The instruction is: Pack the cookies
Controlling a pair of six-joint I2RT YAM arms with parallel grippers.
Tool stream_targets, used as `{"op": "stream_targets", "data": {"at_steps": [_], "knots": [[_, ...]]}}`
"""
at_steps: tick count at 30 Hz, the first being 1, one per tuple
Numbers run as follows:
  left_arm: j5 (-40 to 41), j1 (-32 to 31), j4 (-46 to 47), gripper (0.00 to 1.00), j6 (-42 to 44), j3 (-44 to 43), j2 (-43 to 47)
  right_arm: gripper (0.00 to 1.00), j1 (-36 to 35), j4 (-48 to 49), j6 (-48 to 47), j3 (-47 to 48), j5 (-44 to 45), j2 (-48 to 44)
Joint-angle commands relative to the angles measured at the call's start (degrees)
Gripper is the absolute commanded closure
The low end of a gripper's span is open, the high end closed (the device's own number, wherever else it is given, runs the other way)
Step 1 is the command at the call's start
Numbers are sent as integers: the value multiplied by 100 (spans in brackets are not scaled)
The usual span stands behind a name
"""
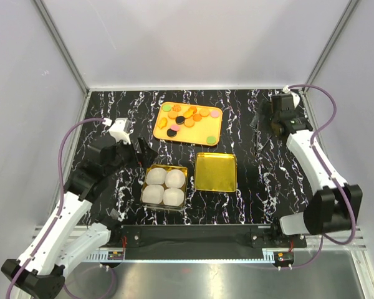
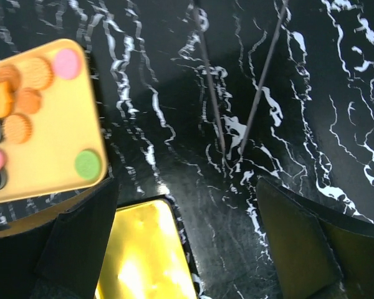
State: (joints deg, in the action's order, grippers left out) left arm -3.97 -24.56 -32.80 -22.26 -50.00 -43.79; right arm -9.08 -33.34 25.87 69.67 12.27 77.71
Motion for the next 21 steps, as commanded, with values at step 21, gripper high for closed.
{"op": "stream_targets", "data": {"at_steps": [21], "knots": [[-403, 39, 309, 1, 134, 113, 266, 0, 829, 206, -1084, 1646, -418, 3803]]}}
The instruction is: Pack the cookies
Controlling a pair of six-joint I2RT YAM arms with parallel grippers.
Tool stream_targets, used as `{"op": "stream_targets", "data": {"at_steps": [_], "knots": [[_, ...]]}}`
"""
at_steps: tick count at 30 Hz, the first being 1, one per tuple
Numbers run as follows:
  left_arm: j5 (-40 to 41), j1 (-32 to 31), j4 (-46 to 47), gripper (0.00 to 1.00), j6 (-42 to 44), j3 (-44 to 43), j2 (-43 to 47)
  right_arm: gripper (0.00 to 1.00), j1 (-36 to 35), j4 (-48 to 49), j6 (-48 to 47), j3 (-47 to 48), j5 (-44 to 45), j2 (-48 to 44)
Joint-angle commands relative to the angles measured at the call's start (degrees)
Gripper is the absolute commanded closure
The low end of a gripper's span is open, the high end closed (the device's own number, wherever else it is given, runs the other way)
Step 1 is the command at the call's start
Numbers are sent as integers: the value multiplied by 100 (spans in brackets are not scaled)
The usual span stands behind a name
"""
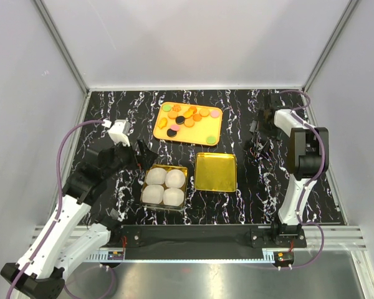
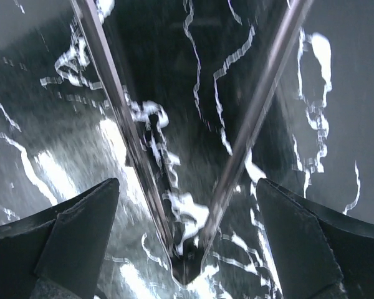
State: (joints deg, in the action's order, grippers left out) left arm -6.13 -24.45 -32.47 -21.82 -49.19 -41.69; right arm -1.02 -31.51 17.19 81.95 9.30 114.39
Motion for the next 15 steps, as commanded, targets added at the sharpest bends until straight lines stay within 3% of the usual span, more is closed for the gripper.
{"op": "stream_targets", "data": {"at_steps": [1, 15], "knots": [[-204, 19, 285, 1, 91, 15, 47, 0, 23, -22, -242, 575, -130, 232], [-204, 19, 276, 1, 82, 41, -23, 5, 23, -13, -278, 699, -148, 716]]}}
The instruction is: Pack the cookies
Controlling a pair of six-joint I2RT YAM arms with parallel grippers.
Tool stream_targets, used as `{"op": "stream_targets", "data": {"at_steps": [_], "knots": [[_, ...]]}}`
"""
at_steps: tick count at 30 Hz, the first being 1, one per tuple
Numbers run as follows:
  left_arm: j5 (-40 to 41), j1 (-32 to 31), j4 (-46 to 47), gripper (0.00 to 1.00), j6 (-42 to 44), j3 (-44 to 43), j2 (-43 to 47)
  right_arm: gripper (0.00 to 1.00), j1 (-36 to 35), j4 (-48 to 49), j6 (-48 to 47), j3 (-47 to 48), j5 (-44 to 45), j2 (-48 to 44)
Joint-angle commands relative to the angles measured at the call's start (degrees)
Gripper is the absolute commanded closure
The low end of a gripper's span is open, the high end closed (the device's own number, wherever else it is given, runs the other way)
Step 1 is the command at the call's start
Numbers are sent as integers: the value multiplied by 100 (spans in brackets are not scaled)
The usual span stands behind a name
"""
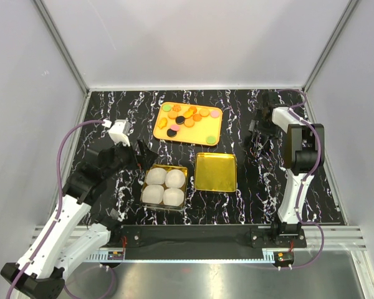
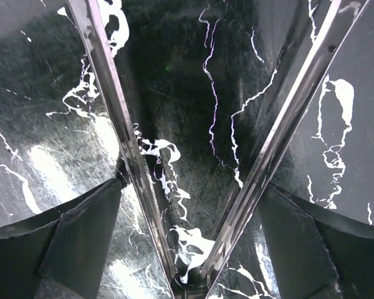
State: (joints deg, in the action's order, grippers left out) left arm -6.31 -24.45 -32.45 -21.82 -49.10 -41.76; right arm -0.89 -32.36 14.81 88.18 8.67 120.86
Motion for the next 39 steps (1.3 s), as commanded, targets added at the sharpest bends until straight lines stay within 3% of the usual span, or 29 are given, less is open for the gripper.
{"op": "stream_targets", "data": {"at_steps": [1, 6, 9, 10, 13, 26, 39], "knots": [[-196, 28, 291, 1, 82, 41, -34, 7, 18, 124, -31, 50, -93, 61], [-213, 28, 300, 1, 73, 41, -52, 13, 44, 274, -39, -108, -93, -1], [-213, 19, 300, 1, 64, 50, -78, 26, 62, 371, -22, -143, -93, -88], [-231, 28, 300, 1, 64, 59, -78, 36, 53, 362, 30, -143, -93, -106], [-240, 28, 309, 1, 64, 59, -104, 46, 53, 335, 145, -196, -137, -368], [-231, 19, 309, 1, 55, 67, -113, 45, -70, -77, 295, -609, -76, -1670], [-240, 28, 309, 1, 55, 67, -87, 46, -377, -534, 286, -574, -76, -2330]]}}
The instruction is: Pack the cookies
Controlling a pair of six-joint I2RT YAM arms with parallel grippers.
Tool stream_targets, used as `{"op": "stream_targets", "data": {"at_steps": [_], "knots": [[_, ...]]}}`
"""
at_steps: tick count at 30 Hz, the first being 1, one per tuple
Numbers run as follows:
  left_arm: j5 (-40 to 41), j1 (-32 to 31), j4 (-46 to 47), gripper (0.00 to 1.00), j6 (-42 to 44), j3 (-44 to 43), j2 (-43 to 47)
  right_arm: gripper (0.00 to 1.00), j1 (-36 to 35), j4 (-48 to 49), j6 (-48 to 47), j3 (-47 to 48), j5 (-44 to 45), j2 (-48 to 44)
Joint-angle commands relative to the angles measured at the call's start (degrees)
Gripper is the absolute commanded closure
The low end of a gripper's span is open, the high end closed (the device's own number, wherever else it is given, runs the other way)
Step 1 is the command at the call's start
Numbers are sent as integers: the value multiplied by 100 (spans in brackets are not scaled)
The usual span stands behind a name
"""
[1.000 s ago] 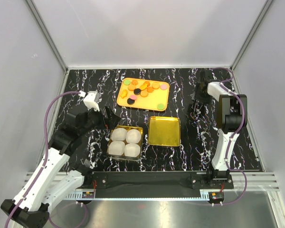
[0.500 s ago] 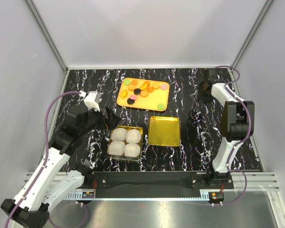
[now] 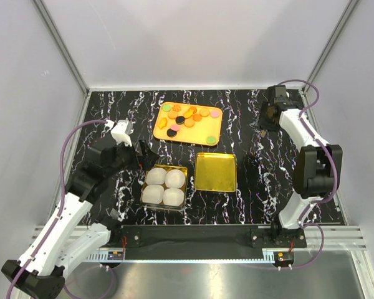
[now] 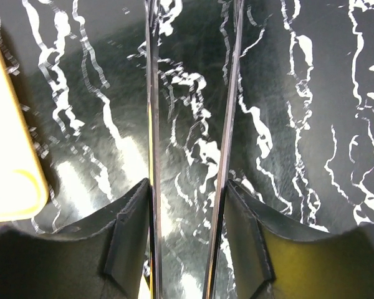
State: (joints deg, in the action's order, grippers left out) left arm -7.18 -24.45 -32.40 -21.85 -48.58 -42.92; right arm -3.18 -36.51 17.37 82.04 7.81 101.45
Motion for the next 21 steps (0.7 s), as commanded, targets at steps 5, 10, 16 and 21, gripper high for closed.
{"op": "stream_targets", "data": {"at_steps": [5, 10, 16, 21], "knots": [[-170, 28, 305, 1, 58, 32, 38, 46, -385, -312, 48, 119, 53, -609], [-170, 28, 305, 1, 58, 33, 55, 48, -727, -532, 48, 330, -8, -820], [-161, 19, 296, 1, 49, 59, 82, 48, -1297, -682, 135, 576, -157, -995], [-152, 28, 296, 1, 40, 50, 64, 48, -1755, -752, 232, 927, -245, -899]]}}
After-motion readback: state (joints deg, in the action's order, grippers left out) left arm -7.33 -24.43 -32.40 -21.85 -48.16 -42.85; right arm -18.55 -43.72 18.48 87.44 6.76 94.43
